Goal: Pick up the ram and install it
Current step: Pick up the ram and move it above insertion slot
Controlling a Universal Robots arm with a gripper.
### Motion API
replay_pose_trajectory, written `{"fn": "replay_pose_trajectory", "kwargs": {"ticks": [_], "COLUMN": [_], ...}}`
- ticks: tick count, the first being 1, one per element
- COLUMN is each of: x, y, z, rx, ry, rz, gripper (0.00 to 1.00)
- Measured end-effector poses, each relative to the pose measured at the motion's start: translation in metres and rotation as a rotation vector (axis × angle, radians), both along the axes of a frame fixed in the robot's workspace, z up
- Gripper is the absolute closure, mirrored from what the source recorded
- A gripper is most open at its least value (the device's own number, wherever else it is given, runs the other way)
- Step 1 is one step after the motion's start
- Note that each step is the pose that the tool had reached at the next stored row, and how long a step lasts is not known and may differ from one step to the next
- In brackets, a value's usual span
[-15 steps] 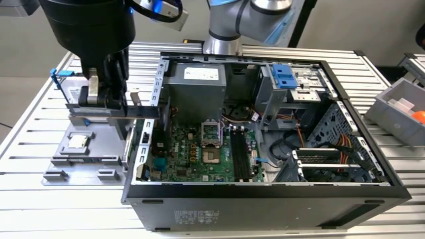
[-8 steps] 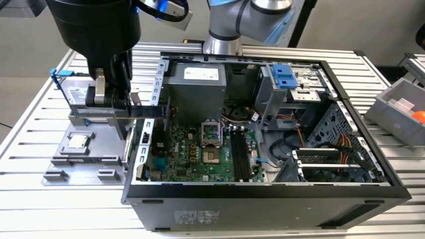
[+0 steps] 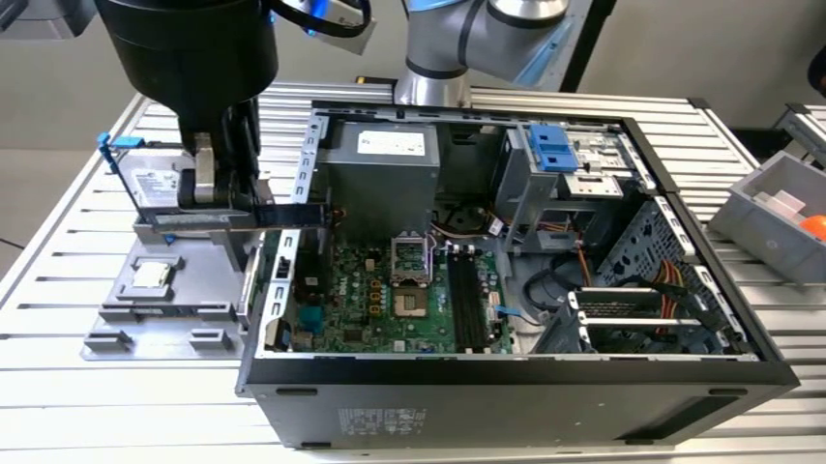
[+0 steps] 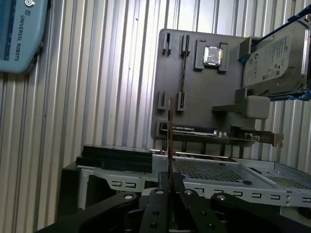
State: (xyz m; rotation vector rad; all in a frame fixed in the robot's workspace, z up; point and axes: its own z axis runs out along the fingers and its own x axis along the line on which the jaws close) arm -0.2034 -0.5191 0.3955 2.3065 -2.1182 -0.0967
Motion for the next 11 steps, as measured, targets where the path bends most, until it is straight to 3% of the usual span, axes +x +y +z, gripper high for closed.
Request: {"fn": "replay_pose_trajectory", "kwargs": {"ticks": [11], "x": [0.0000], "y": [0.0000], "z": [0.0000], "rx": [0.0000], "ry": [0.0000], "rz": [0.040], "gripper": [1.00]}}
